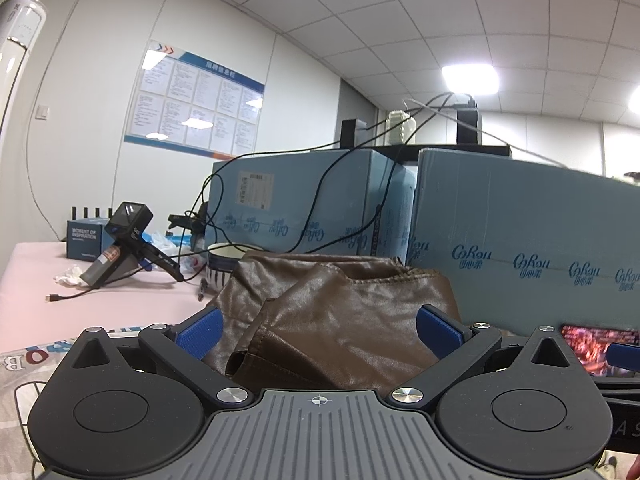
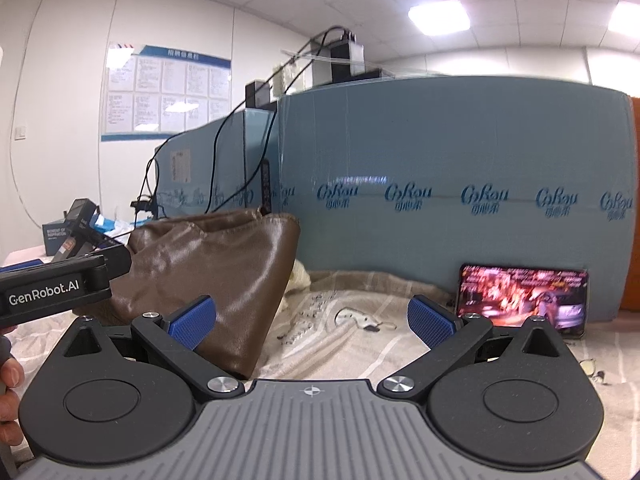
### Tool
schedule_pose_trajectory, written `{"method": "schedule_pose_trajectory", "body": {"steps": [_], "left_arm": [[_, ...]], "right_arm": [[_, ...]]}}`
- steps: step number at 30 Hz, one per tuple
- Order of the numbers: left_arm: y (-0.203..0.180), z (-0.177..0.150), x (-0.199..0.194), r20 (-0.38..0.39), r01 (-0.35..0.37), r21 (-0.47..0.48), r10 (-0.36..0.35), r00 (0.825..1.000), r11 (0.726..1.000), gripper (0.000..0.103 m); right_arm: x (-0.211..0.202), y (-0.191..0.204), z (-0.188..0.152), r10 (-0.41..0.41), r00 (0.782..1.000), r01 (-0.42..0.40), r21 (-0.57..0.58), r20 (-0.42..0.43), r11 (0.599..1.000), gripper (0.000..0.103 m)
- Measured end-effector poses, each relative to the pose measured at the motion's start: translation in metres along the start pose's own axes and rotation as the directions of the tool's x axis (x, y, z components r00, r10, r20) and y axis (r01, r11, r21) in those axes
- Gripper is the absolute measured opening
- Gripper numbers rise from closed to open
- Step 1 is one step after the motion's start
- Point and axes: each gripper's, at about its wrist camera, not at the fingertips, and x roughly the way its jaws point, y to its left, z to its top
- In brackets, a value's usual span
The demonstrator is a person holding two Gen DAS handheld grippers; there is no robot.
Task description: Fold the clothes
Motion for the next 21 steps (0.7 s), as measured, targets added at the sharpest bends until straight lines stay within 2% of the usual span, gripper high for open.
{"method": "schedule_pose_trajectory", "body": {"steps": [2,8,13,17,21], "left_arm": [[0.002,0.001,-0.002,0.009,0.010,-0.017,-0.010,1.000,1.000,0.103],[0.011,0.003,-0.005,0.036,0.055,-0.068,-0.053,0.998,0.996,0.103],[0.016,0.005,-0.011,0.079,0.127,-0.112,-0.118,0.990,0.986,0.103],[0.018,0.005,-0.013,0.092,0.223,-0.137,-0.212,0.973,0.965,0.103],[0.016,0.004,-0.015,0.089,0.331,-0.154,-0.321,0.943,0.931,0.103]], "right_arm": [[-0.002,0.001,0.001,-0.004,1.000,0.004,0.005,0.004,1.000,0.103],[-0.018,0.006,0.004,-0.013,0.998,0.015,0.032,-0.056,0.999,0.103],[-0.045,0.017,0.009,-0.042,0.999,0.042,0.002,-0.028,0.999,0.103],[-0.069,0.021,0.015,-0.065,0.998,0.065,0.006,-0.013,0.998,0.103],[-0.097,0.019,0.019,-0.101,0.995,0.100,0.041,0.012,0.994,0.103]]}}
